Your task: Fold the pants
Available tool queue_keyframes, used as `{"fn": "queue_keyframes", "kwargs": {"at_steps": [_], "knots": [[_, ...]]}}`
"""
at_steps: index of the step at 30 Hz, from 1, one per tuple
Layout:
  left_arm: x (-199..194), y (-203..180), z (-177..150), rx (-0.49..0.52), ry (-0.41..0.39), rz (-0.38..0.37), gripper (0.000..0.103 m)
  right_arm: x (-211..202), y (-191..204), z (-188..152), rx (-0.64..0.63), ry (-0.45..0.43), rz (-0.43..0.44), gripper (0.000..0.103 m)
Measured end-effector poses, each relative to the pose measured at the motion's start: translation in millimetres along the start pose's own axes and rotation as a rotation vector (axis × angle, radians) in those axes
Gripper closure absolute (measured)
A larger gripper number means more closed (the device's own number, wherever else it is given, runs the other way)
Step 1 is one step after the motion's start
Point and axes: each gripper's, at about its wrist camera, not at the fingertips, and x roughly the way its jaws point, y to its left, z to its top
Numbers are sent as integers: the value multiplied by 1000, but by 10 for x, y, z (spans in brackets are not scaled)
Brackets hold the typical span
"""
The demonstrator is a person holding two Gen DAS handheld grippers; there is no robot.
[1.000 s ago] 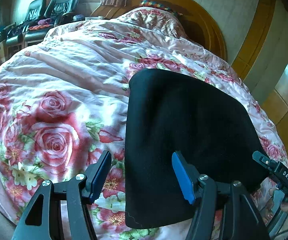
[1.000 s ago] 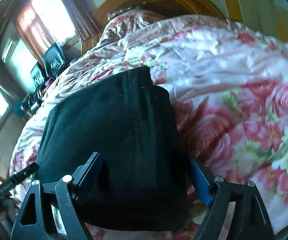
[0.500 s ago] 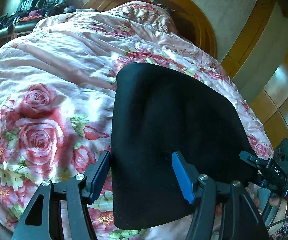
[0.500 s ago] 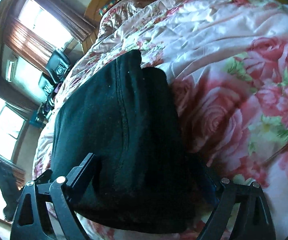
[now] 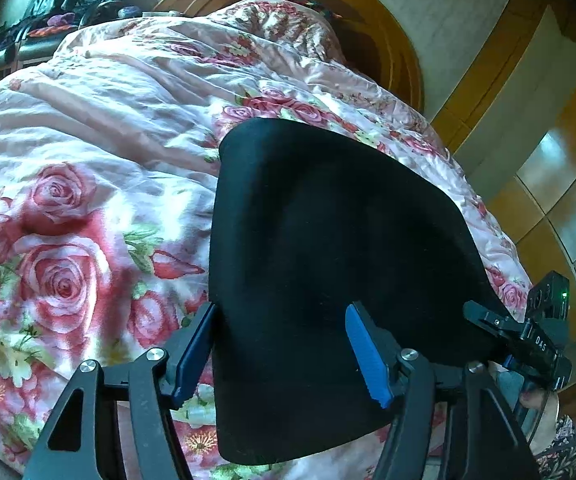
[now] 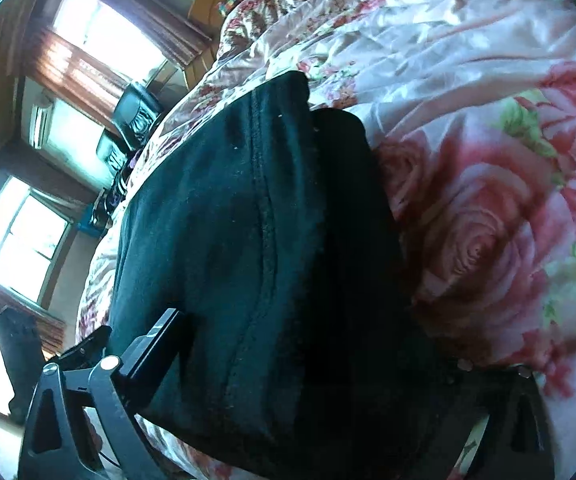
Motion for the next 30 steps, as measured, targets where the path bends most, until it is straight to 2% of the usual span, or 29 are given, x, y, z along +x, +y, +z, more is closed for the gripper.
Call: {"fn": "queue_keyframes", "kwargs": {"at_steps": [4,8,12,15,17,18,20,22,25,28,30], "knots": [[-48,-28,12,-15,-2,-26,36,21,3,5,12,2,4,2],[-25,-77,-1,27,-1,-24,36,11,-36,17,23,5,16,3],[-16,0,-38,3,-17,-63,36,1,-29,12,4,6,21,4],[76,52,-87,19,0,-78,30,-1,-28,3,0,7,21,4],[150,172,-89,-53,41,-124,26,3,-16,6,-7,7,17,4],[179,263,-85,-126,64,-164,25,0,-21,9,-5,7,18,4],[209,333,-102,-190,88,-207,26,6,-17,12,-4,6,17,5],[190,316,-121,-193,85,-211,32,2,-7,9,-11,4,15,6],[122,207,-118,-132,65,-191,43,-27,15,9,-24,-5,20,14],[13,75,-130,-75,24,-157,56,-81,48,13,-41,-28,15,23],[-82,-69,-115,-6,-25,-118,63,-136,141,21,-90,-57,4,34]]}}
